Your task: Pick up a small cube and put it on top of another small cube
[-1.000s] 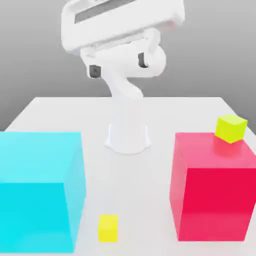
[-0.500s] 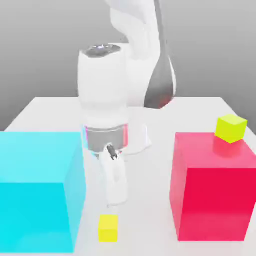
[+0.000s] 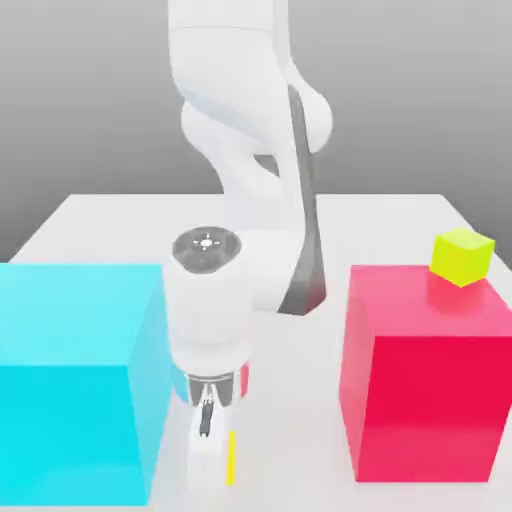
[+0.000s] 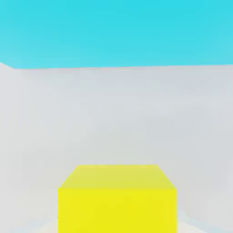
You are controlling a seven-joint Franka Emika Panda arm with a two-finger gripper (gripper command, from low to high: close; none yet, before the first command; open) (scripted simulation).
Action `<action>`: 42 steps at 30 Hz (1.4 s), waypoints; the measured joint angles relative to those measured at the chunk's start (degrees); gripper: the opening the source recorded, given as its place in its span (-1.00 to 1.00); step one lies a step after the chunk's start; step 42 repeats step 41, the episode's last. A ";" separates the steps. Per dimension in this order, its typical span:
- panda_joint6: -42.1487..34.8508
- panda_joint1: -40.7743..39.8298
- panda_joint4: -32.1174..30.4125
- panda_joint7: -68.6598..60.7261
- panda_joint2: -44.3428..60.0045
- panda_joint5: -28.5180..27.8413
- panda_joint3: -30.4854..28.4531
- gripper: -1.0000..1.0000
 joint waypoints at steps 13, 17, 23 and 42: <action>-25.97 6.88 5.45 -12.37 -19.88 1.36 6.43 -1.00; -35.36 11.19 8.76 -18.99 -26.50 2.65 8.00 -1.00; -43.06 16.23 8.63 -23.69 -34.80 7.51 10.77 -1.00; -45.80 25.71 1.86 -28.58 -44.77 10.94 18.15 1.00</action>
